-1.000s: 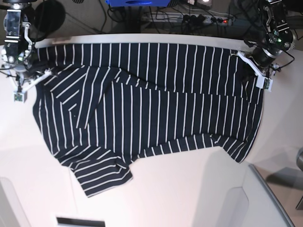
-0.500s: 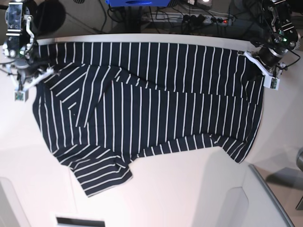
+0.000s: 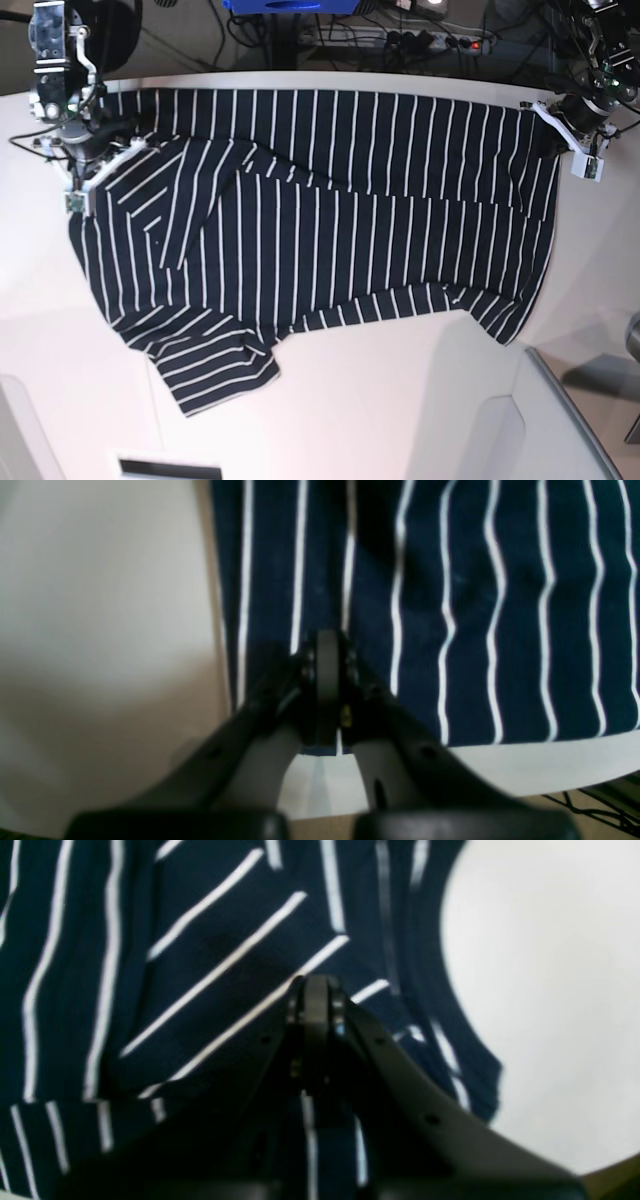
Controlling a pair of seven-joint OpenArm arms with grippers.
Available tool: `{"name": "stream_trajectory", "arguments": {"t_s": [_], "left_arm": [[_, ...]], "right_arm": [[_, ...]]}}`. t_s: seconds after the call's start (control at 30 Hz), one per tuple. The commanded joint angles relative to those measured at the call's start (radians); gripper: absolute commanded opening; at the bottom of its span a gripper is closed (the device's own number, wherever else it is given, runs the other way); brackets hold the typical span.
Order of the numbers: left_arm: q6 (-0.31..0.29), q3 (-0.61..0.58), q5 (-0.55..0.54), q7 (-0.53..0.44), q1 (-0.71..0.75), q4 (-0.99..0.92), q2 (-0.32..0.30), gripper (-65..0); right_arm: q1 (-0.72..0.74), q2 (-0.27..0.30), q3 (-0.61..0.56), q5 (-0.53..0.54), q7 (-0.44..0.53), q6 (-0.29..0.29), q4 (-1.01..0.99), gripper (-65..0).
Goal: Layout the t-shirt on the table in an organized manner, then fold the t-shirt properly
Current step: 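Hold both corners and pull the folded edge taut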
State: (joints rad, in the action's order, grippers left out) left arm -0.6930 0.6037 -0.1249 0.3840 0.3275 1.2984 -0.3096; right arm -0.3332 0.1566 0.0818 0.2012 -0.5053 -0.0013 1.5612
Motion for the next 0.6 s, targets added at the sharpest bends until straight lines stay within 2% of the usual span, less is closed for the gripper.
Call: {"name": "stream_trajectory", "arguments": {"t_s": [0.0,0.17,0.27,0.33,0.43,0.57], "left_arm": [[-0.005,0.011,-0.012,-0.02,0.009,0.011,-0.018,-65.0],[-0.005,0.012,-0.014,-0.023,0.02,-0.072,-0.067,-65.0],[-0.005,0.012,-0.014,-0.109,0.022,-0.127,-0.092,-65.0],[-0.005,0.022,-0.019,-0.152,0.035,-0.133,-0.092,-65.0],[-0.005,0.06,-0.023,-0.15,0.043,-0.062,-0.075,-65.0],[-0.005,0.072,-0.023,-0.148,0.043,0.047,-0.023,-65.0]], "right_arm": [[0.007,0.01,0.005,-0.007,0.018,-0.006,0.014,-65.0],[0.003,0.013,0.009,-0.007,0.018,-0.006,-0.006,-65.0],[-0.001,0.014,0.009,-0.007,0.018,-0.006,-0.005,-65.0],[-0.001,0.014,0.009,-0.007,0.018,-0.006,0.002,-65.0],[0.004,0.014,0.006,-0.007,0.018,-0.006,0.003,-65.0],[0.009,0.013,0.003,-0.007,0.018,-0.006,-0.003,-65.0]]}}
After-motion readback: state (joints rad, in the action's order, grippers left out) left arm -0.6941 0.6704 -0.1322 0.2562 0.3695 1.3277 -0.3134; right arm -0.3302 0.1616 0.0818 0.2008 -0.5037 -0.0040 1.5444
